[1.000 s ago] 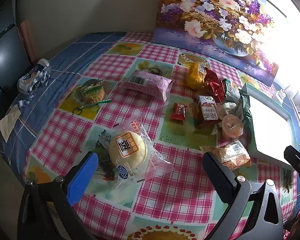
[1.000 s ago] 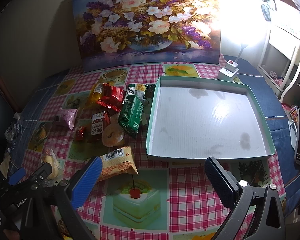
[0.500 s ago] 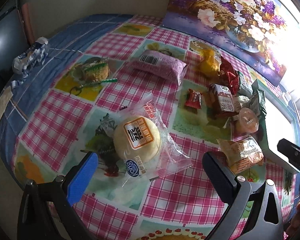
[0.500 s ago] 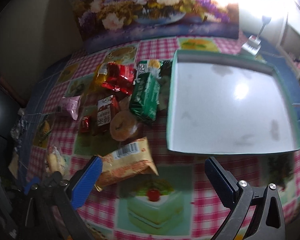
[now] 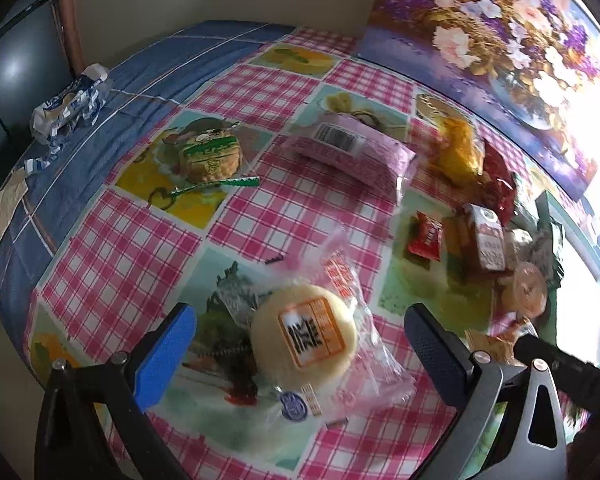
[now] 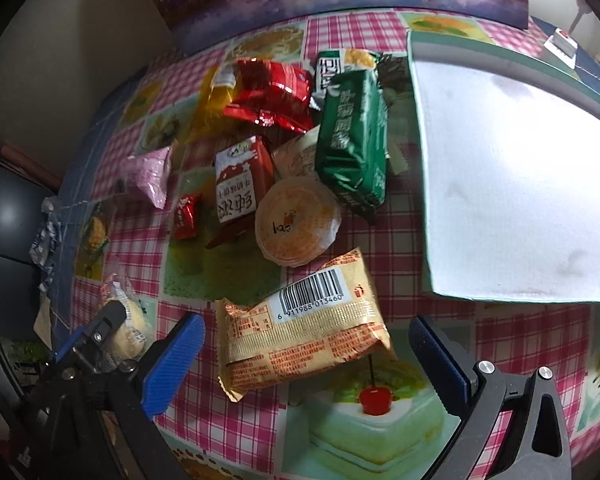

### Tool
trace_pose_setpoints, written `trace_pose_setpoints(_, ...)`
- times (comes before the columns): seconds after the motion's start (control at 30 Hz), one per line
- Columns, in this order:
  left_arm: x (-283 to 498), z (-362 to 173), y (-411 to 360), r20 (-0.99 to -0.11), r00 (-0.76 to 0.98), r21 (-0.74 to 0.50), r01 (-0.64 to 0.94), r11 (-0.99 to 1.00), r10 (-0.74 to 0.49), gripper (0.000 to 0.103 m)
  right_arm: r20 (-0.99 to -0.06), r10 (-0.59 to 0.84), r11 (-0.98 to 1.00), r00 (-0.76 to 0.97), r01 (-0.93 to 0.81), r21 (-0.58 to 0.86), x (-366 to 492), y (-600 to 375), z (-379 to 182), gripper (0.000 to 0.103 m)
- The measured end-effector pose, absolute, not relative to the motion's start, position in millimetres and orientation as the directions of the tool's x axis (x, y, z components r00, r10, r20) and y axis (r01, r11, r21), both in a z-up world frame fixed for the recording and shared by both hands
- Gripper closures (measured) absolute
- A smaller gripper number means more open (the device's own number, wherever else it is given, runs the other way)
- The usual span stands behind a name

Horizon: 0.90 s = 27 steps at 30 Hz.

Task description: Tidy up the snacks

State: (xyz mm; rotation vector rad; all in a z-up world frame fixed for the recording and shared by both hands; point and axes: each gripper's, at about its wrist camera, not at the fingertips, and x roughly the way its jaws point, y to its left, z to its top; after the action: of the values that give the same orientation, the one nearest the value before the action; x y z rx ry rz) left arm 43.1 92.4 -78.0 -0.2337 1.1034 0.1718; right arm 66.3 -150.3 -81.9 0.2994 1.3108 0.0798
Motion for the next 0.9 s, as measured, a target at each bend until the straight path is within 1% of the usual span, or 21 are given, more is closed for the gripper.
trace_pose_setpoints(0.2, 53.3, -89.7, 99.2, -0.91, 0.414, -0.093, -0.277, 0.956, 0.031, 0.0, -0.958, 0.196, 0.973, 0.211, 0.077, 0.216, 73.5, -133.2, -97.0, 0.0)
trace_pose_setpoints(0.43, 56.4, -97.5, 93.4, -0.917, 0.396, -0.075, -0.263, 0.962, 0.037, 0.0, -0.974, 0.148, 0.987, 0.174, 0.034, 0.156, 82.5, -115.3, -112.9, 0.0)
trace_pose_setpoints(0.5, 56.1, -97.6, 91.5, -0.917, 0.397, -0.071, -0.258, 0.964, 0.038, 0.002, -0.976, 0.142, 0.989, 0.168, 0.026, 0.148, 84.6, -109.8, -117.4, 0.0)
trace_pose_setpoints(0.53, 56.2, -97.2, 90.4, -0.917, 0.397, -0.068, -0.254, 0.965, 0.04, 0.004, -0.976, 0.135, 0.99, 0.17, 0.021, 0.14, 85.4, -107.4, -118.6, 0.0)
trace_pose_setpoints(0.6, 56.1, -96.6, 89.0, -0.917, 0.397, -0.063, -0.246, 0.967, 0.041, 0.015, -0.976, 0.133, 0.99, 0.173, 0.018, 0.139, 86.7, -104.6, -120.8, 0.0)
trace_pose_setpoints(0.67, 55.4, -96.2, 87.9, -0.918, 0.394, -0.067, -0.239, 0.969, 0.034, 0.018, -0.975, 0.134, 0.99, 0.177, 0.02, 0.14, 85.4, -104.1, -121.9, 0.002)
trace_pose_setpoints(0.77, 53.4, -94.9, 86.4, -0.918, 0.395, -0.079, -0.227, 0.971, 0.018, 0.029, -0.971, 0.143, 0.989, 0.193, 0.019, 0.15, 77.9, -109.1, -117.2, 0.01)
trace_pose_setpoints(0.8, 52.9, -94.3, 86.0, -0.918, 0.395, -0.078, -0.227, 0.971, 0.019, 0.03, -0.97, 0.139, 0.989, 0.198, 0.018, 0.145, 77.0, -110.2, -115.4, 0.015)
trace_pose_setpoints(0.83, 52.4, -93.9, 86.4, -0.918, 0.395, -0.078, -0.227, 0.971, 0.018, 0.031, -0.969, 0.14, 0.989, 0.201, 0.017, 0.146, 76.7, -108.5, -114.8, 0.016)
trace_pose_setpoints(0.9, 52.0, -93.2, 86.8, -0.918, 0.396, -0.075, -0.23, 0.97, 0.023, 0.041, -0.968, 0.145, 0.988, 0.203, 0.018, 0.152, 77.5, -106.4, -114.4, 0.017)
